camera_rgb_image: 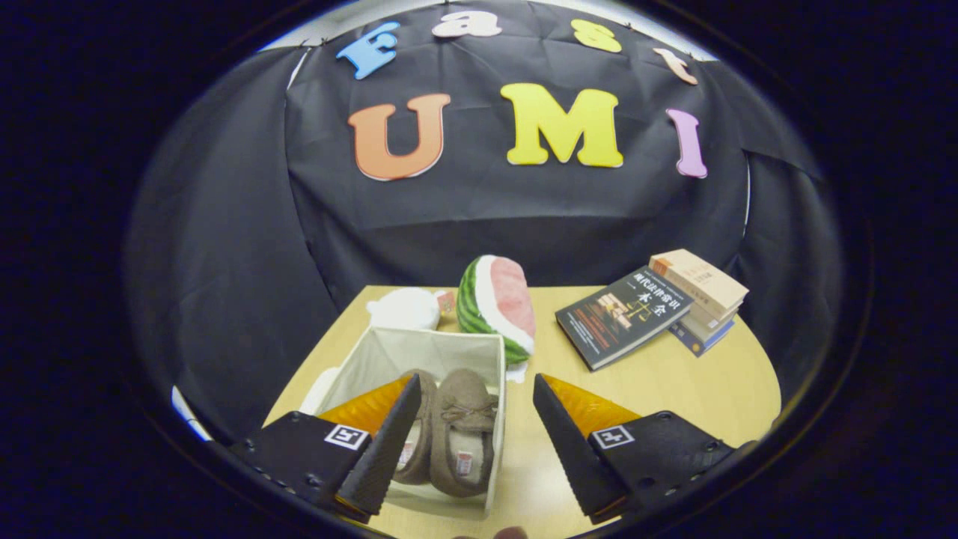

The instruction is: Open the storage box then place both shoes into the box .Put the left shoe in first, then the right shoe, with the right side of both shoes facing outward in a uniform manner.

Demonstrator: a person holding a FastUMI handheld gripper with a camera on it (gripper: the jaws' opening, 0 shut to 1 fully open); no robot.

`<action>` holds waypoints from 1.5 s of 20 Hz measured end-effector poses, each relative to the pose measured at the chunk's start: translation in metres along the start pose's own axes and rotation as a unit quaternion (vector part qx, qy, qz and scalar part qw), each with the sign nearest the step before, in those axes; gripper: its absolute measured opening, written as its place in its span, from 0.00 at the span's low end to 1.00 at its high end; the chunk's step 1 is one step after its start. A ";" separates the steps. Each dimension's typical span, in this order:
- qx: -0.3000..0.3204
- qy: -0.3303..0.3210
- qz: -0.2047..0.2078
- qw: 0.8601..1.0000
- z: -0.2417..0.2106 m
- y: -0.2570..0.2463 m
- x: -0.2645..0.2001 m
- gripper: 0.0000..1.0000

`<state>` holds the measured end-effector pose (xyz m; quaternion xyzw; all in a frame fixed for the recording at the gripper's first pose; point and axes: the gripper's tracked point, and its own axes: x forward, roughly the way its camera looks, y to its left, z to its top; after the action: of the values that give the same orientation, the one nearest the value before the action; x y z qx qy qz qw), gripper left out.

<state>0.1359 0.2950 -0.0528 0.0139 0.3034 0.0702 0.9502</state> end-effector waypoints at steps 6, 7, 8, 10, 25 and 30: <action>-0.021 -0.143 -0.006 0.989 0.036 -0.046 -0.072 0.96; -0.025 -0.165 -0.010 0.986 0.036 -0.057 -0.087 0.96; -0.026 -0.183 -0.013 0.983 0.036 -0.067 -0.102 0.96; -0.021 -0.215 -0.022 0.976 0.031 -0.090 -0.129 0.96; 0.009 -0.276 -0.034 0.960 -0.058 -0.134 -0.203 0.95; 0.012 -0.272 -0.042 0.961 -0.066 -0.138 -0.193 0.96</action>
<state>-0.0406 0.1301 -0.0050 0.0308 0.0342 0.0204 0.9987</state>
